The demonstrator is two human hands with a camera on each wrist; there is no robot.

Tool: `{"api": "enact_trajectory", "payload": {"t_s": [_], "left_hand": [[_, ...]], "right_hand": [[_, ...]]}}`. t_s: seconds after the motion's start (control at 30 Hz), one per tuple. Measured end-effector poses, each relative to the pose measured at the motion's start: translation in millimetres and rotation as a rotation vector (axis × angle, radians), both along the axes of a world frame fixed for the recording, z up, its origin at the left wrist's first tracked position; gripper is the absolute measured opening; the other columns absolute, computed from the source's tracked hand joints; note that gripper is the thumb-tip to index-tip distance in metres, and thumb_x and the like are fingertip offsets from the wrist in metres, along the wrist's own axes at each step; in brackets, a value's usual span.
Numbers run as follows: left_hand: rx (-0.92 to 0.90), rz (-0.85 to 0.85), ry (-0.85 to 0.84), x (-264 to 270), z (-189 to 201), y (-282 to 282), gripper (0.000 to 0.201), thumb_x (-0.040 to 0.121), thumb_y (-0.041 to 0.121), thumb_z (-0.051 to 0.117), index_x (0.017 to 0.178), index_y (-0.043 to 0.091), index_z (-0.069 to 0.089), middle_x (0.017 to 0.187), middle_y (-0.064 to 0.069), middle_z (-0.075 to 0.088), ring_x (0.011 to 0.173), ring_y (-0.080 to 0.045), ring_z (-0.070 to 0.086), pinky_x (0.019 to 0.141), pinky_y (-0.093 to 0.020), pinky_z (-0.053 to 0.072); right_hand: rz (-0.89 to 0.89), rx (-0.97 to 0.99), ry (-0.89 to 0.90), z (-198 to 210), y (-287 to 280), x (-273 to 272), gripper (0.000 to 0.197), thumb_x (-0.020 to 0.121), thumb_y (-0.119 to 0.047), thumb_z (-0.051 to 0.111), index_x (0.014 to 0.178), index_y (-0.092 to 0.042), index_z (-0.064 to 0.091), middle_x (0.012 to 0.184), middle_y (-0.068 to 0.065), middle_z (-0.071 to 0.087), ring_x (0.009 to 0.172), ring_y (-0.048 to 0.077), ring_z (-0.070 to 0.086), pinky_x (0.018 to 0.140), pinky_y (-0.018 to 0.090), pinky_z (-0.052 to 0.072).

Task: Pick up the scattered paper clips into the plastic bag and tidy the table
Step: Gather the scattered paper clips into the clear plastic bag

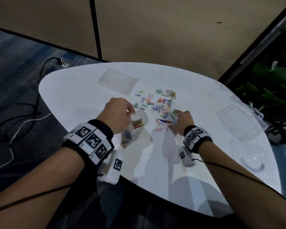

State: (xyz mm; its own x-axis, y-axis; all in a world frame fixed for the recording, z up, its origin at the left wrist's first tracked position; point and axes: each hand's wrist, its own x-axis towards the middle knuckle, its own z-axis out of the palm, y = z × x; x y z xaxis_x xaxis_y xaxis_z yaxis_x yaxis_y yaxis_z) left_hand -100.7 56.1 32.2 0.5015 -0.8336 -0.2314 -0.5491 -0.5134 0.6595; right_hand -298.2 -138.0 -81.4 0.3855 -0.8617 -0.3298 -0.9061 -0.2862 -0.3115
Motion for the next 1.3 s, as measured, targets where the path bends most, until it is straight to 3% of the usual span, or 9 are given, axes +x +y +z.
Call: {"api": "enact_trajectory", "payload": {"t_s": [0.2,0.43,0.57,0.7,0.9,1.0,1.13,1.23,1.3], "left_hand": [[0.020,-0.039,-0.026,-5.4,-2.3,-0.6,0.023,0.092,0.009,0.055,0.102,0.016,0.075,0.098,-0.012,0.072,0.089,-0.032,0.070,0.085,-0.041,0.059],[0.047,-0.060,-0.046,-12.1,1.9,-8.4,0.023,0.093,0.009,0.054,0.103,0.018,0.074,0.101,-0.012,0.072,0.091,-0.030,0.070,0.088,-0.039,0.058],[0.051,-0.056,-0.058,-14.5,2.2,-12.6,0.024,0.093,0.009,0.054,0.103,0.017,0.074,0.100,-0.012,0.072,0.092,-0.029,0.070,0.090,-0.038,0.057],[0.058,-0.025,-0.041,-14.8,1.7,-16.6,0.023,0.091,0.007,0.055,0.101,0.016,0.074,0.101,-0.012,0.071,0.091,-0.030,0.070,0.087,-0.037,0.058],[0.037,0.009,-0.057,-18.9,3.2,-21.1,0.026,0.090,0.006,0.056,0.103,0.016,0.075,0.111,-0.009,0.070,0.101,-0.026,0.067,0.090,-0.030,0.054],[0.032,0.008,-0.075,-20.3,4.5,-21.5,0.025,0.090,0.008,0.055,0.102,0.015,0.076,0.109,-0.010,0.071,0.097,-0.027,0.067,0.086,-0.031,0.056],[0.022,0.020,-0.101,-19.5,5.7,-21.0,0.024,0.090,0.008,0.055,0.100,0.016,0.077,0.105,-0.009,0.072,0.093,-0.026,0.068,0.083,-0.031,0.056],[0.017,0.021,-0.094,-18.3,5.9,-21.0,0.026,0.089,0.008,0.055,0.102,0.015,0.077,0.101,-0.011,0.073,0.092,-0.027,0.069,0.084,-0.033,0.056],[0.014,0.005,-0.108,-17.7,6.8,-20.5,0.026,0.088,0.008,0.056,0.100,0.016,0.078,0.098,-0.010,0.074,0.091,-0.028,0.068,0.082,-0.033,0.057]], "right_hand": [[0.240,-0.173,0.068,-8.1,-9.7,27.4,0.033,0.096,-0.016,0.053,0.127,-0.015,0.064,0.121,0.015,0.053,0.108,0.033,0.058,0.096,0.032,0.046],[0.185,-0.205,0.105,-6.2,-10.7,21.3,0.018,0.093,-0.013,0.058,0.090,-0.007,0.075,0.089,0.010,0.070,0.078,0.023,0.065,0.069,0.022,0.051],[-0.063,0.047,-0.168,9.1,-21.9,2.9,0.012,0.085,-0.022,0.073,0.080,-0.012,0.078,0.075,0.003,0.074,0.067,0.012,0.065,0.065,0.013,0.047],[-0.280,0.591,-0.682,41.0,-16.6,-1.5,0.013,0.082,-0.007,0.075,0.091,0.002,0.074,0.098,0.023,0.073,0.077,0.021,0.073,0.079,0.025,0.060],[0.031,0.868,-0.799,105.0,26.8,32.7,0.014,0.087,-0.003,0.067,0.099,0.002,0.071,0.088,0.012,0.073,0.077,0.019,0.071,0.078,0.023,0.059],[0.206,0.714,-0.712,100.8,49.6,51.1,0.006,0.084,-0.002,0.072,0.089,-0.004,0.075,0.084,0.013,0.074,0.077,0.024,0.072,0.081,0.030,0.060],[0.452,0.132,-0.402,88.5,75.6,71.4,0.012,0.080,-0.006,0.068,0.083,-0.011,0.078,0.076,0.004,0.075,0.070,0.017,0.070,0.068,0.023,0.054],[0.622,0.078,-0.198,97.5,86.1,79.1,0.021,0.081,-0.003,0.058,0.085,-0.010,0.077,0.075,0.004,0.070,0.070,0.018,0.061,0.067,0.021,0.040],[0.643,0.125,-0.208,109.3,78.5,79.3,0.023,0.080,-0.002,0.057,0.084,-0.012,0.077,0.073,0.002,0.071,0.068,0.014,0.064,0.066,0.020,0.045]]}}
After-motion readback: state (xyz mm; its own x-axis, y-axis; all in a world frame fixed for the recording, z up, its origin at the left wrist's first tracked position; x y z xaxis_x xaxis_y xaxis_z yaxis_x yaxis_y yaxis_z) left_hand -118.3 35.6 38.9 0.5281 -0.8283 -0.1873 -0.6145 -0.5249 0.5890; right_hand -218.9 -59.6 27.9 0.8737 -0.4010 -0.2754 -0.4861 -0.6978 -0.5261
